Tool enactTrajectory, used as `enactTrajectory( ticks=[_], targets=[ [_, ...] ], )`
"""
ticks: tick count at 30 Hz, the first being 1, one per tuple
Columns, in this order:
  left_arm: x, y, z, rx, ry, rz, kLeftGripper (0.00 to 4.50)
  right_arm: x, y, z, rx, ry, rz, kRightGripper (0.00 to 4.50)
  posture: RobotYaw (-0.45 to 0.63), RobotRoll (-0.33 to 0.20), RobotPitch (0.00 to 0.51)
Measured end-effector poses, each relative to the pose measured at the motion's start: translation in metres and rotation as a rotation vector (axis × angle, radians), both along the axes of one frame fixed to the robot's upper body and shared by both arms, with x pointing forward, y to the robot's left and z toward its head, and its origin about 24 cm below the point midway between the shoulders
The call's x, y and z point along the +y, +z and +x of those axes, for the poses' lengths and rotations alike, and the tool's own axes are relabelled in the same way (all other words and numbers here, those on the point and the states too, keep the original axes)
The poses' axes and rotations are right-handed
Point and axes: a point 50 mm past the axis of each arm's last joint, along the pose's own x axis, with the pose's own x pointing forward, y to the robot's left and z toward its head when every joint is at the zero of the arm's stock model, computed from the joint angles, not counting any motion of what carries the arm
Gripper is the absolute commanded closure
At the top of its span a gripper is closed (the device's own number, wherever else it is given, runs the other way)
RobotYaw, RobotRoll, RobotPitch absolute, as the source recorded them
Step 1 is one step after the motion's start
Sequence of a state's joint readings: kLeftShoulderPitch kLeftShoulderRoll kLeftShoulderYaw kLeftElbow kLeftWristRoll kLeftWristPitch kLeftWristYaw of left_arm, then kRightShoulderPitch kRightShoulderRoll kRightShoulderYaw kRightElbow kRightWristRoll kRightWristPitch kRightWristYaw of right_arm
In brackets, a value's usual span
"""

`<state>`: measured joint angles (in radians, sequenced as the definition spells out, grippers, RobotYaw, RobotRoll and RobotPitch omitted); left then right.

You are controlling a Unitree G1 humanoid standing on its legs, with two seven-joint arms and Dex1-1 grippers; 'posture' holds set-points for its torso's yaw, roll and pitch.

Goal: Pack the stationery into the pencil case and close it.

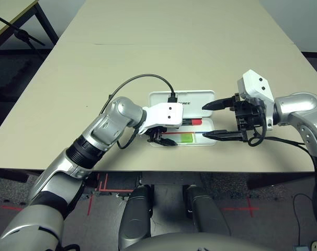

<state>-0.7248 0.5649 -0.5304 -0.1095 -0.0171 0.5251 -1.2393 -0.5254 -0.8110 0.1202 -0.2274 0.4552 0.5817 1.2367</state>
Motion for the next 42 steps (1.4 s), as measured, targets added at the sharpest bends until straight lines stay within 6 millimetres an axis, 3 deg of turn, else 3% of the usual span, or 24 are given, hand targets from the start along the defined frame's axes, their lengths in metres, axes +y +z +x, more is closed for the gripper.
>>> enactTrajectory(
  ticks=[6,19,30,36,42],
  targets=[
    [0.004,0.008,-0.003,-0.015,-0.005,-0.054,0.01,0.000,-0.001,0.000,-0.001,-0.002,-0.007,0.00,0.05,0.000,0.159],
    [0.057,0.038,-0.015,-0.064,0.077,-0.104,0.01,-0.010,-0.004,0.001,0.021,-0.032,-0.046,0.00,0.05,0.000,0.169],
    [0.063,0.049,-0.020,-0.095,0.103,-0.204,0.01,-0.029,0.001,0.002,0.065,-0.129,-0.092,0.00,0.04,0.000,0.172],
    [0.059,0.049,-0.022,-0.093,0.094,-0.246,0.01,-0.057,0.014,0.006,0.181,-0.468,-0.216,0.00,0.03,0.000,0.176],
    [0.059,0.048,-0.022,-0.090,0.099,-0.248,0.01,-0.064,0.006,0.016,0.222,-0.773,-0.239,0.00,0.01,0.000,0.180]
  ],
)
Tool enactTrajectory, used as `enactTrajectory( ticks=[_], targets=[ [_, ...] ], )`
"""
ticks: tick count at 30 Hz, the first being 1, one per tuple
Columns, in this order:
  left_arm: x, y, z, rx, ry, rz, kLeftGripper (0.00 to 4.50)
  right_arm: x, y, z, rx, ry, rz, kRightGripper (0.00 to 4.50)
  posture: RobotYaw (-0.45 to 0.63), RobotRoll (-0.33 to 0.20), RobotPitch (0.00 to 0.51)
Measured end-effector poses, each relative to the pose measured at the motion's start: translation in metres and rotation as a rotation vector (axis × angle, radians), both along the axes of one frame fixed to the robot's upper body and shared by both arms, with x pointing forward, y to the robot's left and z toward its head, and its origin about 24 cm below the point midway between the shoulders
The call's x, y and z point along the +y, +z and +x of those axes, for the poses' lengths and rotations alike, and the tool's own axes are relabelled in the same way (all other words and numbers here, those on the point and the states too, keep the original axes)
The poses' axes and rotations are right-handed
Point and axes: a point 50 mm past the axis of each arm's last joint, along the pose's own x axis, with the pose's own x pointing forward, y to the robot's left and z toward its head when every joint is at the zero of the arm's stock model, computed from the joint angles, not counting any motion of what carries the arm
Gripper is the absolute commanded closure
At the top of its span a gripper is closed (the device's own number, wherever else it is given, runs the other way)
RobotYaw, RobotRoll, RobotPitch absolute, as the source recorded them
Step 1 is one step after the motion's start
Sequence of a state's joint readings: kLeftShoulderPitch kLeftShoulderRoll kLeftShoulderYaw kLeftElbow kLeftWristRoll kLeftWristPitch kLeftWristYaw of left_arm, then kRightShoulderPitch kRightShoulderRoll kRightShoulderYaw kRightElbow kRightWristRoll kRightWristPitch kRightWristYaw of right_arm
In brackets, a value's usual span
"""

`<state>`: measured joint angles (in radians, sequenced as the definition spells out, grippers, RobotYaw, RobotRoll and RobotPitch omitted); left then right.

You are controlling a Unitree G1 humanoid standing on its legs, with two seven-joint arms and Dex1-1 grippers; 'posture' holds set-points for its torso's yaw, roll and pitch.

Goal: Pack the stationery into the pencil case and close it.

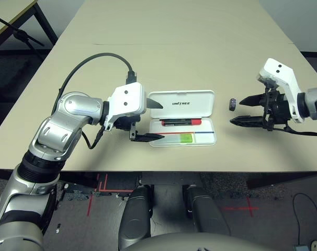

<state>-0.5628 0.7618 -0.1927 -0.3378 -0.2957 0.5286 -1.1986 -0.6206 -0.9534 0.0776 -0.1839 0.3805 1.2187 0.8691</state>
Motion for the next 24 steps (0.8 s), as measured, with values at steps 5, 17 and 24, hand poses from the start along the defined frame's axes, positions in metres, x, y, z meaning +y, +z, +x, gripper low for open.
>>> enactTrajectory(
  ticks=[5,17,24],
  targets=[
    [-0.002,-0.001,0.000,0.001,-0.012,0.001,0.01,0.006,-0.009,0.016,-0.070,-0.225,0.067,0.00,0.00,0.000,0.183],
    [-0.004,-0.007,0.002,0.023,-0.044,0.015,0.01,0.014,-0.032,0.016,-0.140,-0.607,0.111,0.00,-0.05,0.000,0.195],
    [-0.013,-0.008,0.001,0.020,-0.089,0.002,0.01,0.021,-0.047,0.011,-0.139,-0.699,0.109,0.00,-0.07,0.000,0.196]
  ],
)
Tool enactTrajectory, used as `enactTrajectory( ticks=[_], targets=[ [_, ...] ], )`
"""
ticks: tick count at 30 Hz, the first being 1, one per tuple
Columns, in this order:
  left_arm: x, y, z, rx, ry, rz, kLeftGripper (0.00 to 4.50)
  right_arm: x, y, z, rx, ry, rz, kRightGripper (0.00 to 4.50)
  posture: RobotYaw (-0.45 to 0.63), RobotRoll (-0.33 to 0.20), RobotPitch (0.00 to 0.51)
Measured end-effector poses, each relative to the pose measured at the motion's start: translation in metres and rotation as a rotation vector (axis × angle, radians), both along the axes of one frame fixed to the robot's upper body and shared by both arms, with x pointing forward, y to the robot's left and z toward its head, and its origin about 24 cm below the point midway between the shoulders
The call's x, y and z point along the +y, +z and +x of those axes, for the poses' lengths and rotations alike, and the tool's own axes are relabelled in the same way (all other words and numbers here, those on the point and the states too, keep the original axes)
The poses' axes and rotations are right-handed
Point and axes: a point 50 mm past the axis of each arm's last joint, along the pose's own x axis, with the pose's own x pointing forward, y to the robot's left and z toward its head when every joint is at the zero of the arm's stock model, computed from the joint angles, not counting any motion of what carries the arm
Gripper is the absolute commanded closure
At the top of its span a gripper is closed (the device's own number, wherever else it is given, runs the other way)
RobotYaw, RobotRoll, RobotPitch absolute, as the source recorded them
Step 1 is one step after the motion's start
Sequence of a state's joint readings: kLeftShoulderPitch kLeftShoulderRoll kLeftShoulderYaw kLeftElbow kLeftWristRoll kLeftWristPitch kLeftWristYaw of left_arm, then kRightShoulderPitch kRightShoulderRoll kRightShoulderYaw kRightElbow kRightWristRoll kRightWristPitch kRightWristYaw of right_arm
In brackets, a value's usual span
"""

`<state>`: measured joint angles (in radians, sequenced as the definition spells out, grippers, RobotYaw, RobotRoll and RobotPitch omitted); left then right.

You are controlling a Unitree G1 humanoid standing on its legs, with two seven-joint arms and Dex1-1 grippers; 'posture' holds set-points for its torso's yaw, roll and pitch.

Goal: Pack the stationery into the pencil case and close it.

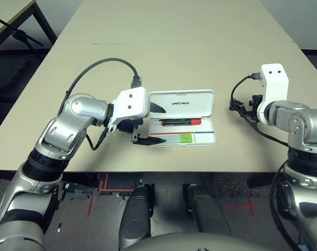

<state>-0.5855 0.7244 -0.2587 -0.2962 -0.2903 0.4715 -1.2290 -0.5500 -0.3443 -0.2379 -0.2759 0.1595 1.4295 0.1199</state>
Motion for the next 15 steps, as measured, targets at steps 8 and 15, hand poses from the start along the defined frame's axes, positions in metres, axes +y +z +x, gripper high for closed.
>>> enactTrajectory(
  ticks=[8,15],
  targets=[
    [-0.003,-0.003,-0.001,0.010,-0.013,0.008,0.01,-0.003,-0.003,0.009,-0.055,-0.030,-0.006,0.00,-0.04,0.000,0.191],
    [-0.003,-0.003,-0.001,0.008,-0.011,0.009,0.01,0.013,-0.010,0.023,-0.070,0.021,0.007,0.00,-0.02,0.000,0.186]
  ],
)
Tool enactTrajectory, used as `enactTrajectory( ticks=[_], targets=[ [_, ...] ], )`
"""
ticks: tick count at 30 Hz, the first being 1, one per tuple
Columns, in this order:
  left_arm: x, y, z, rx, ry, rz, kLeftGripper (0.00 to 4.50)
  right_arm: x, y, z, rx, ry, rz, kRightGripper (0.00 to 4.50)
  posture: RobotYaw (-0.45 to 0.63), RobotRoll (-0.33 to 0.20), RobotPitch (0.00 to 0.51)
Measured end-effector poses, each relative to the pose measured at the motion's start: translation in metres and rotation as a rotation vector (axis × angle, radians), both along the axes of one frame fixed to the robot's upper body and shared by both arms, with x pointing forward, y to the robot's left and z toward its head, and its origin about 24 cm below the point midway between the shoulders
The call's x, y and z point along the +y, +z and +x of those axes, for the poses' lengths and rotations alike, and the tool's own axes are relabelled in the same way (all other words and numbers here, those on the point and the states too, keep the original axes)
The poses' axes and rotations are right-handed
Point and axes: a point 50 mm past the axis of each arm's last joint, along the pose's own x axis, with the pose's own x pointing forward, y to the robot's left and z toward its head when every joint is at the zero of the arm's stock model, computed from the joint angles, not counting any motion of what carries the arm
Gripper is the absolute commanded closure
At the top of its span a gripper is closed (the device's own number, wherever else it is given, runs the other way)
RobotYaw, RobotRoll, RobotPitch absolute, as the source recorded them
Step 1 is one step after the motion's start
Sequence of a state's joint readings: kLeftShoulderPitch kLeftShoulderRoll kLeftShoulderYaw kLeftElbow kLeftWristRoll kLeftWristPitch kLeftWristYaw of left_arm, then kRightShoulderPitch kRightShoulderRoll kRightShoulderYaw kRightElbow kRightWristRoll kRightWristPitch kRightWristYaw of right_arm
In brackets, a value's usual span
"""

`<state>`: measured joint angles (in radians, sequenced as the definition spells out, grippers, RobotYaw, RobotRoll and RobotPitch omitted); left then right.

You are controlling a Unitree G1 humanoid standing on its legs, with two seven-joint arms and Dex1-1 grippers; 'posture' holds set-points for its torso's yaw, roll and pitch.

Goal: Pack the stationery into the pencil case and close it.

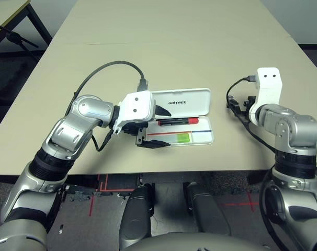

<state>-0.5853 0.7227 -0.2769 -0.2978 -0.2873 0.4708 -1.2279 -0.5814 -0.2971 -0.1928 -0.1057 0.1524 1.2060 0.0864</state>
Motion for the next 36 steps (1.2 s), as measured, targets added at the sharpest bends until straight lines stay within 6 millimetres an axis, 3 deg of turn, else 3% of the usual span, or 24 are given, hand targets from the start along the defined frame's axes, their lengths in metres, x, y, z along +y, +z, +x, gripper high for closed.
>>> enactTrajectory(
  ticks=[16,20,27,29,36],
  targets=[
    [0.002,0.000,-0.002,0.000,0.025,0.015,0.01,0.006,-0.013,0.007,0.017,0.022,0.000,0.00,0.00,0.000,0.189],
    [0.001,0.001,-0.003,-0.007,0.022,0.015,0.00,0.007,-0.014,0.008,0.017,0.026,0.001,0.87,0.00,0.000,0.192],
    [0.001,0.001,-0.003,-0.003,0.029,0.015,0.00,0.006,-0.013,0.007,0.016,0.037,-0.015,3.61,0.00,0.000,0.192],
    [0.001,0.001,-0.003,-0.002,0.029,0.015,0.00,0.006,-0.013,0.007,0.012,0.040,-0.016,4.19,0.00,0.000,0.192],
    [0.002,0.001,-0.003,0.001,0.034,0.021,0.00,0.004,-0.013,0.007,0.005,0.065,-0.038,4.19,0.01,0.000,0.196]
  ],
)
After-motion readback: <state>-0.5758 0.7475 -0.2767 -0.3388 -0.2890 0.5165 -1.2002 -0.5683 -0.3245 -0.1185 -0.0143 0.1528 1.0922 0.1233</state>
